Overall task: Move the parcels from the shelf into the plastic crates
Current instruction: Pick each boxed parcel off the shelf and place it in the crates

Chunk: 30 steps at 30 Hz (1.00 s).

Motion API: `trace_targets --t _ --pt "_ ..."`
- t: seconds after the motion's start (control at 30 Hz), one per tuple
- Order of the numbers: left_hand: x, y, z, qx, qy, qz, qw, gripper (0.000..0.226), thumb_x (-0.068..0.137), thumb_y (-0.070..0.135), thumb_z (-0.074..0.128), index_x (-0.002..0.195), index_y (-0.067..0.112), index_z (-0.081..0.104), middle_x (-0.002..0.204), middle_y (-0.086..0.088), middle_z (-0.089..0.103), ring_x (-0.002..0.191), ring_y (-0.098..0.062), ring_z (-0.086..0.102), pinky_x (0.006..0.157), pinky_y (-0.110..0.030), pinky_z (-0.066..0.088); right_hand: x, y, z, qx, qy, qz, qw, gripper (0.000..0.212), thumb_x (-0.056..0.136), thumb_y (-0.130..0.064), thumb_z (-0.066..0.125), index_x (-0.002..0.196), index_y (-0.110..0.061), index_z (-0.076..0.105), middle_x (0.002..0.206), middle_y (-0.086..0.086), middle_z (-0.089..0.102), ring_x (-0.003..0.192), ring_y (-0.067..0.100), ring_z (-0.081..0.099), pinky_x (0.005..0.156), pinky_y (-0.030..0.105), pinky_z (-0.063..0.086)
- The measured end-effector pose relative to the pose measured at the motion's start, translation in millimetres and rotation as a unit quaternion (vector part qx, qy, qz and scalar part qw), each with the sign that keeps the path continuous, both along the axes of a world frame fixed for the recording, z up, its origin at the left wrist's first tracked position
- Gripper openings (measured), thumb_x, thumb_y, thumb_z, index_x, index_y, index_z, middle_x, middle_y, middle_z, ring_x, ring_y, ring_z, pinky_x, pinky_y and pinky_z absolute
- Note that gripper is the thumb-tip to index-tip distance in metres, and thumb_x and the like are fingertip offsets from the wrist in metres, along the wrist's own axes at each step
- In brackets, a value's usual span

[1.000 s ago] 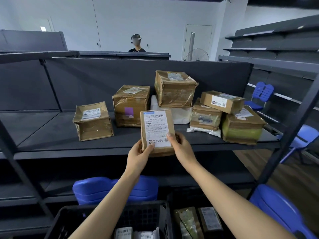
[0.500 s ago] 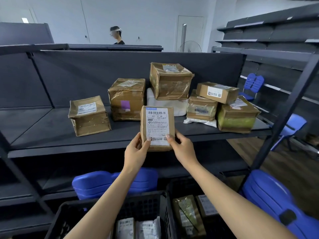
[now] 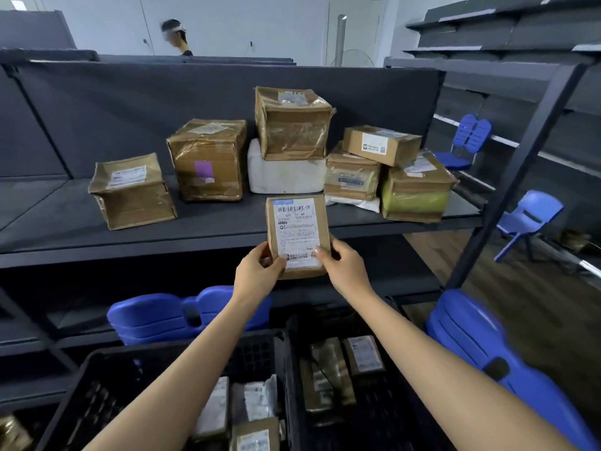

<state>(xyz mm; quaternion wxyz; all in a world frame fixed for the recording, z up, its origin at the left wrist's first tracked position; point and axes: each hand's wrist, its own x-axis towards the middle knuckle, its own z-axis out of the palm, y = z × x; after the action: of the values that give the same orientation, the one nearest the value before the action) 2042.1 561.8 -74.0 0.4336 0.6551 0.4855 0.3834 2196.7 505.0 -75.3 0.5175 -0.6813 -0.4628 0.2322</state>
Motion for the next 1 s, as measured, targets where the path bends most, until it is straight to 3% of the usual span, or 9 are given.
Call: trace_targets --t 0.13,0.23,0.4,0.57,0.83,1.0 --pt "38 -33 -26 -0.010 0.052 0.001 0.999 0.025 0.087 0.025 0.062 0.112 0.021 0.065 0.091 0.010 0.067 0.087 -0.015 0.065 0.067 -0.020 0.043 35 -32 -21 -0.037 0.001 0.008 0.999 0.040 0.095 -0.024 0.054 0.134 -0.021 0.053 0.121 -0.009 0.061 0.108 0.006 0.055 0.082 0.014 0.039" --pt "66 -62 -53 -0.036 0.079 0.019 0.996 0.031 0.089 0.027 0.064 0.118 0.019 0.063 0.097 0.009 0.065 0.088 -0.011 0.060 0.074 -0.023 0.042 62 -59 -46 -0.071 0.002 0.019 0.997 0.036 0.095 -0.021 0.054 0.131 -0.020 0.056 0.112 -0.012 0.062 0.097 0.002 0.055 0.063 -0.002 0.036" --pt "100 -110 -106 -0.115 0.102 0.014 0.988 0.031 0.090 0.027 0.062 0.120 0.018 0.062 0.108 -0.001 0.070 0.100 -0.022 0.064 0.083 -0.031 0.050 95 -102 -99 -0.149 0.006 0.020 0.989 0.033 0.096 -0.020 0.053 0.128 -0.015 0.058 0.117 -0.002 0.065 0.092 0.004 0.056 0.057 0.000 0.038" --pt "118 -146 -159 -0.168 0.175 -0.007 0.970 0.032 0.089 0.031 0.062 0.117 0.014 0.063 0.106 -0.004 0.070 0.101 -0.025 0.064 0.080 -0.029 0.049 109 -140 -156 -0.227 -0.003 0.003 0.974 0.033 0.096 -0.021 0.049 0.127 -0.012 0.058 0.121 0.005 0.066 0.105 0.020 0.062 0.070 0.019 0.038" --pt "138 -176 -228 -0.212 0.231 -0.074 0.947 0.036 0.090 0.030 0.061 0.120 0.010 0.058 0.113 -0.006 0.068 0.105 -0.023 0.063 0.079 -0.025 0.045 119 -179 -228 -0.308 0.024 -0.039 0.950 0.034 0.098 -0.019 0.047 0.130 -0.011 0.053 0.125 0.006 0.062 0.112 0.022 0.059 0.080 0.021 0.040" --pt "145 -184 -269 -0.227 0.251 -0.089 0.937 0.045 0.088 0.031 0.064 0.126 0.010 0.054 0.120 -0.006 0.065 0.111 -0.023 0.060 0.087 -0.028 0.048 123 -186 -268 -0.345 0.024 -0.059 0.936 0.032 0.098 -0.018 0.046 0.127 -0.009 0.053 0.125 0.009 0.061 0.113 0.025 0.058 0.086 0.026 0.043"
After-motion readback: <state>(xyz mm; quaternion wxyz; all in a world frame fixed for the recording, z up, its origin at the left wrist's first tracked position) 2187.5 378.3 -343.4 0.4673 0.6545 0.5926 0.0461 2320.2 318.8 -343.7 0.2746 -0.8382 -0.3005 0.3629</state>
